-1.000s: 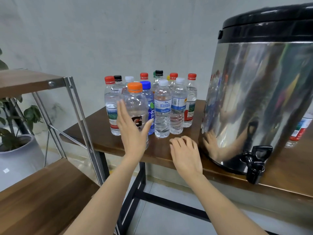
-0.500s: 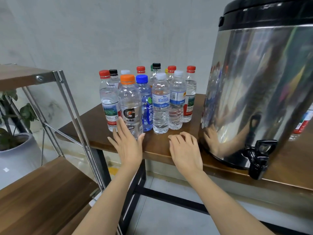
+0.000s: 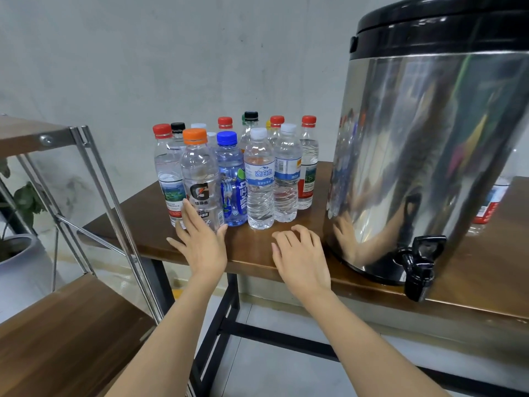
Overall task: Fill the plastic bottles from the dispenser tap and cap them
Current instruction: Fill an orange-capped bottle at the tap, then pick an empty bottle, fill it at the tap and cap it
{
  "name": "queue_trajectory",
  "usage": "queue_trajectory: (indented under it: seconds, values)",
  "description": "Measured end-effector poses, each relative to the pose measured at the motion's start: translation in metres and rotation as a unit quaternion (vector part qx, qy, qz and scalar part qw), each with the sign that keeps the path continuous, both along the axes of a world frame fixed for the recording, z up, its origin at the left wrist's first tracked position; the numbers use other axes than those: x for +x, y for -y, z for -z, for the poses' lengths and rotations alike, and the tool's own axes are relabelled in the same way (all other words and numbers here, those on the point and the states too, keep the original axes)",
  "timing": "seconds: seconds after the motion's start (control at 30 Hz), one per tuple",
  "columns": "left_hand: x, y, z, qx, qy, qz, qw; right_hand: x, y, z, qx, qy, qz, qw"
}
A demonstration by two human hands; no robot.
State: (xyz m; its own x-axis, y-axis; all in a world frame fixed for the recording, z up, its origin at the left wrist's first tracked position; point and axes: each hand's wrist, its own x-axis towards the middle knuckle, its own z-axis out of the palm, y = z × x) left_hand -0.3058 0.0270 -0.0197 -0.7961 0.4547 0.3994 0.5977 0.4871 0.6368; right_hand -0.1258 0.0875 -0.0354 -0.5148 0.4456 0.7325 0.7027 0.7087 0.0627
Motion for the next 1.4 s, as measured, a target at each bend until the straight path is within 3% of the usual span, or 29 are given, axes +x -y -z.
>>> queue_trajectory:
  seconds: [0.2,0.4,0.63,1.0,1.17,1.4]
  values:
    - [0.029,0.027,0.004,-0.018,-0.013,0.045,0.999,0.01,0.004,0.0,-0.004,0.036,-0.055,0.998]
    - [0.081,0.056,0.032,0.061,-0.095,0.154,0.982,0.068,0.029,0.023,0.024,0.028,-0.078,0.996]
    - [0.185,0.064,0.057,0.122,-0.173,0.333,0.919,0.183,0.049,0.044,0.036,0.024,-0.069,0.997]
    - [0.346,-0.007,0.013,0.12,-0.228,0.511,0.82,0.328,0.001,0.018,0.035,-0.033,0.097,0.994]
    - [0.377,-0.069,-0.009,0.094,-0.22,0.49,0.838,0.353,-0.029,-0.011,-0.019,-0.059,0.148,0.987]
    - [0.401,-0.121,-0.014,-0.016,-0.174,0.47,0.865,0.364,-0.083,-0.043,-0.053,-0.071,0.176,0.98]
